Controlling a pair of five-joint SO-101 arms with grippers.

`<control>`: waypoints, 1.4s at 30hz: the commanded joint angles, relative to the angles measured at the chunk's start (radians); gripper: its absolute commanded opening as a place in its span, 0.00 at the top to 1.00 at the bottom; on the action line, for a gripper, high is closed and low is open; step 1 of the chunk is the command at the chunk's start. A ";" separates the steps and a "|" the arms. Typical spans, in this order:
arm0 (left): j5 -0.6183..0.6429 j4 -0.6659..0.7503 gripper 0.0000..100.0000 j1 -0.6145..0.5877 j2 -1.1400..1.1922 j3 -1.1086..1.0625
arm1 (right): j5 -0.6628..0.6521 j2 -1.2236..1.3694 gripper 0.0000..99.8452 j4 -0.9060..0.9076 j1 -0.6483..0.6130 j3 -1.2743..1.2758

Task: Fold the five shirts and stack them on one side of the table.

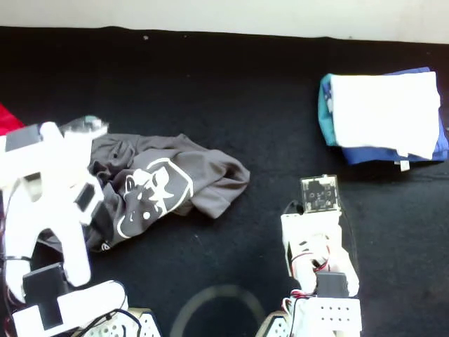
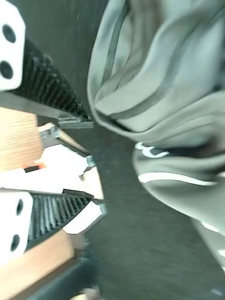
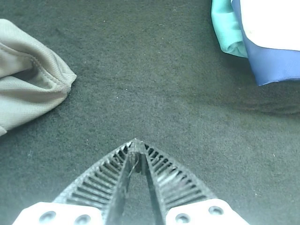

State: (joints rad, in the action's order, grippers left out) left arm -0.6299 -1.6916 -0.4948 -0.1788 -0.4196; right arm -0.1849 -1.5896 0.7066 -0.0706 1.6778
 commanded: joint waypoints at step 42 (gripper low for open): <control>0.278 0.646 0.78 -0.216 0.369 0.449 | -0.020 -0.002 0.98 0.265 -0.354 -0.127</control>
State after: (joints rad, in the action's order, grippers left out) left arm -0.3583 -0.9950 -0.6943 0.1956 -0.0453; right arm -0.1910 -1.5896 0.9643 -0.3667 1.6042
